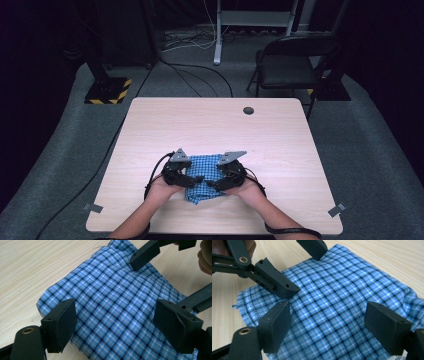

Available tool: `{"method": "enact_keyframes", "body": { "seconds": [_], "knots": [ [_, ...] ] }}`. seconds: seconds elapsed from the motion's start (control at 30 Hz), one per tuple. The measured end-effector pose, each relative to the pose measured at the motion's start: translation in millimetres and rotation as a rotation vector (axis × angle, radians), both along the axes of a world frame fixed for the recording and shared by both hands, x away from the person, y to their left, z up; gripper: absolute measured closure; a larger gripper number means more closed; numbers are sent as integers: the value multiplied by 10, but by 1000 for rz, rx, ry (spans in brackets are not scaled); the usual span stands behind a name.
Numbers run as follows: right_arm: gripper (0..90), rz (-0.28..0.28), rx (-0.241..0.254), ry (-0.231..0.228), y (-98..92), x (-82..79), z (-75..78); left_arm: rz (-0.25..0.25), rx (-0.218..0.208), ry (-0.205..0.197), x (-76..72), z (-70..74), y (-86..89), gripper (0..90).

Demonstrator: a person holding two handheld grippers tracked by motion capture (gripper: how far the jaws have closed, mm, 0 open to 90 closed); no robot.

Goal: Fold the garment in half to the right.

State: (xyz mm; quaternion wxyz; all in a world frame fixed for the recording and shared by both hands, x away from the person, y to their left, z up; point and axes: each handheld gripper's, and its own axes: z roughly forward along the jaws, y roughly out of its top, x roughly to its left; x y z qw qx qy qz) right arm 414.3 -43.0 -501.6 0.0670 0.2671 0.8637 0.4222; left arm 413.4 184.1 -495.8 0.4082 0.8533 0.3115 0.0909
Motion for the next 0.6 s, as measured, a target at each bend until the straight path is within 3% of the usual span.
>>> {"method": "enact_keyframes", "body": {
  "seconds": [0.43,0.6],
  "knots": [
    [200,-2,-30,13,-35,4,-95,-16,29,-2,-11,-72,-76,179],
    [204,1,-33,4,-91,-42,-6,-13,15,-10,-30,12,-28,179]
  ]
}}
